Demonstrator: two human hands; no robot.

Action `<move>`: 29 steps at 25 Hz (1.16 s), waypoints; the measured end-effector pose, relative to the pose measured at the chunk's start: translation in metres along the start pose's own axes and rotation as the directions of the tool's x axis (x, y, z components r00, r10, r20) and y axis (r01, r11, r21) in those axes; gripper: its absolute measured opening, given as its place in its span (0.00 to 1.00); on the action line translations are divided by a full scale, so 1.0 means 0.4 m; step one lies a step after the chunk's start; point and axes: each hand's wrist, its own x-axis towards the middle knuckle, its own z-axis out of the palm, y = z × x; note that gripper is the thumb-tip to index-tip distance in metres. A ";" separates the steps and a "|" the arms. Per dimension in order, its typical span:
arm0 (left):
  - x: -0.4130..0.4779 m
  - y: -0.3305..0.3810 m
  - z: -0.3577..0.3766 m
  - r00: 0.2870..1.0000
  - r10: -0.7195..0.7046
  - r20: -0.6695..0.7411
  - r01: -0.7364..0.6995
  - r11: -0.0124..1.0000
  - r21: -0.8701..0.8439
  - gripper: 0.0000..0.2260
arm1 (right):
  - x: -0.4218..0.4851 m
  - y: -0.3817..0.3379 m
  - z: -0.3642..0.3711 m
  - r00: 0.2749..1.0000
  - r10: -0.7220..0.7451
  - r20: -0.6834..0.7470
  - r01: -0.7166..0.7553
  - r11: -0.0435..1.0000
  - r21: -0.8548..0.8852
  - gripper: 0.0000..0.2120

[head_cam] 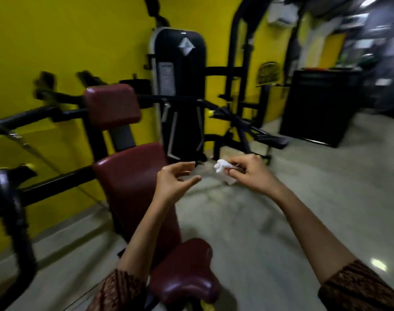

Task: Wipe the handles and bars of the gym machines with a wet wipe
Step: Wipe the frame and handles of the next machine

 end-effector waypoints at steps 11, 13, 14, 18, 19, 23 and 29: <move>0.069 0.098 0.591 0.893 0.120 0.435 -0.084 0.991 -0.101 0.16 | -0.257 0.310 -0.288 0.905 0.369 -0.210 -0.384 0.922 -0.035 0.08; 0.106 0.083 0.663 0.883 0.125 0.452 -0.086 0.991 -0.106 0.17 | -0.244 0.382 -0.307 0.896 0.390 -0.214 -0.405 0.914 -0.032 0.08; 0.126 0.072 0.692 0.882 0.126 0.454 -0.087 0.991 -0.105 0.17 | -0.232 0.418 -0.313 0.892 0.398 -0.216 -0.413 0.910 -0.031 0.08; 0.247 0.021 0.798 0.900 0.104 0.424 -0.092 0.995 -0.048 0.16 | -0.134 0.574 -0.315 0.899 0.400 -0.177 -0.411 0.911 -0.027 0.08; 0.287 0.013 0.819 0.906 0.107 0.410 -0.109 0.994 -0.019 0.16 | -0.096 0.612 -0.318 0.904 0.396 -0.161 -0.406 0.913 -0.034 0.08; 0.453 0.003 0.861 0.929 0.177 0.326 -0.213 0.974 0.080 0.13 | 0.074 0.723 -0.343 0.935 0.324 -0.146 -0.332 0.943 -0.030 0.09; 0.626 -0.086 0.848 0.979 0.131 0.158 -0.165 0.960 0.226 0.12 | 0.283 0.886 -0.295 0.950 0.292 -0.109 -0.277 0.951 0.138 0.10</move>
